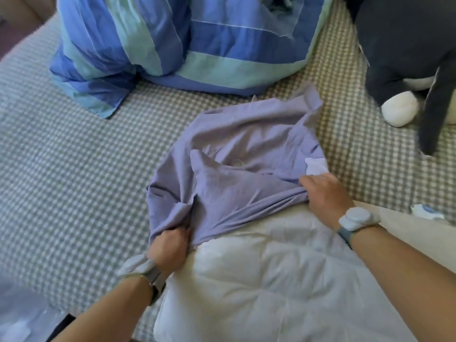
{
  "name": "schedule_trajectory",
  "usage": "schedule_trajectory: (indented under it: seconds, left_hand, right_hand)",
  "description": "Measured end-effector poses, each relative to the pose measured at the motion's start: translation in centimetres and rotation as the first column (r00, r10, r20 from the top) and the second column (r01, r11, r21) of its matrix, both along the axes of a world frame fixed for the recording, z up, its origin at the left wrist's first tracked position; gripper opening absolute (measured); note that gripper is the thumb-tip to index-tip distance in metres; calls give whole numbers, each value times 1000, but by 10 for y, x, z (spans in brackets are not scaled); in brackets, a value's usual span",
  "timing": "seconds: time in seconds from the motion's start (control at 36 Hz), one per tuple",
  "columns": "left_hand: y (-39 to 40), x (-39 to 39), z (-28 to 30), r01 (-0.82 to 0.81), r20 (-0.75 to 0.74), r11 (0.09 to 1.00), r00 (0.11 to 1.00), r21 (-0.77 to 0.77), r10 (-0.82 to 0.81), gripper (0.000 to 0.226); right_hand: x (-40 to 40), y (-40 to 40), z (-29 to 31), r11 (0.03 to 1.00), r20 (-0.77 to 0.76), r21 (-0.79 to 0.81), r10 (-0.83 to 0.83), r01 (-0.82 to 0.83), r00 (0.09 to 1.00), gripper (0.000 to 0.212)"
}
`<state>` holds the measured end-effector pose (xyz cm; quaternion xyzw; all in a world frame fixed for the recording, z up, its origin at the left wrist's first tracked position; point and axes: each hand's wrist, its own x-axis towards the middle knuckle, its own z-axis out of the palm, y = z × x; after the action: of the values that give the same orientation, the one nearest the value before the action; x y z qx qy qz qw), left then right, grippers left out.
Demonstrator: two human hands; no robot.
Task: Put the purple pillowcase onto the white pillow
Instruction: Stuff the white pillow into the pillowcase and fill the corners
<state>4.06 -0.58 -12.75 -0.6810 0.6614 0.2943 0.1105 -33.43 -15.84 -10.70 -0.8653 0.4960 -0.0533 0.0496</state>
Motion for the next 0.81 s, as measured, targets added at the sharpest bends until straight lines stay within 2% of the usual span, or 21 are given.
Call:
schedule_trajectory:
  seconds: [0.06,0.11,0.19,0.25,0.28,0.33,0.36,0.42,0.44,0.47,0.53,0.56,0.58,0.64,0.69,0.75,0.78,0.81]
  left_hand:
    - [-15,-19,13,-92,14,995,996,48,91,50]
    - [-35,-37,24,-167,25,972,986,164,165,34]
    - [-59,-46,35,-188,-56,939,976,288,212,15]
    - [-71,-45,33,-296,-90,925,941,237,325,13]
    - [-77,-46,31,-398,-173,905,891,149,420,21]
    - [-86,-55,39,-606,-386,795,734,-4,558,33]
    - [-91,-63,41,-676,-493,737,644,-9,585,38]
    - [-99,-79,40,-732,-634,675,481,88,605,51]
    - [-101,-87,39,-722,-654,685,473,96,590,56]
    - [-100,-94,34,-694,-649,718,525,50,552,62]
    - [-94,-100,21,-619,-541,783,680,-64,494,72]
    - [-91,-99,16,-609,-495,790,710,-74,501,73]
    - [-89,-97,12,-621,-497,780,700,-70,513,70]
    - [-86,-89,8,-639,-509,767,679,-56,529,53]
    - [-82,-86,12,-581,-474,805,747,-122,467,35]
    - [-74,-88,19,-541,-401,798,815,-265,419,26]
    - [-71,-90,21,-511,-337,786,851,-349,403,25]
    - [-67,-97,23,-453,-269,780,890,-432,368,27]
  right_hand:
    - [-26,-2,-8,995,-65,24,-96,98,993,22]
    - [-45,5,-16,990,-104,26,-135,138,985,31]
    - [-53,26,-14,990,-47,-47,-134,132,990,27]
    - [-59,44,-6,985,-11,-137,-112,110,994,17]
    - [-60,53,-1,978,-6,-181,-103,100,995,16]
    - [-63,72,8,959,5,-269,-93,91,996,28]
    - [-66,82,13,953,20,-285,-101,103,995,33]
    - [-69,98,25,943,90,-255,-195,212,977,25]
    - [-71,104,33,925,152,-236,-266,296,952,22]
    - [-73,108,43,892,229,-235,-334,385,914,22]
    - [-72,116,58,804,358,-267,-430,532,829,24]
    - [-68,122,60,785,366,-268,-453,558,813,24]
    - [-64,130,57,812,327,-238,-450,533,831,24]
    - [-57,150,42,938,139,15,-344,346,928,23]
    - [-59,164,31,950,0,289,-128,123,992,19]
    - [-61,153,41,872,24,487,-75,54,997,18]
    - [-59,141,53,809,76,580,-166,91,983,20]
    - [-55,128,68,704,179,696,-358,139,916,19]
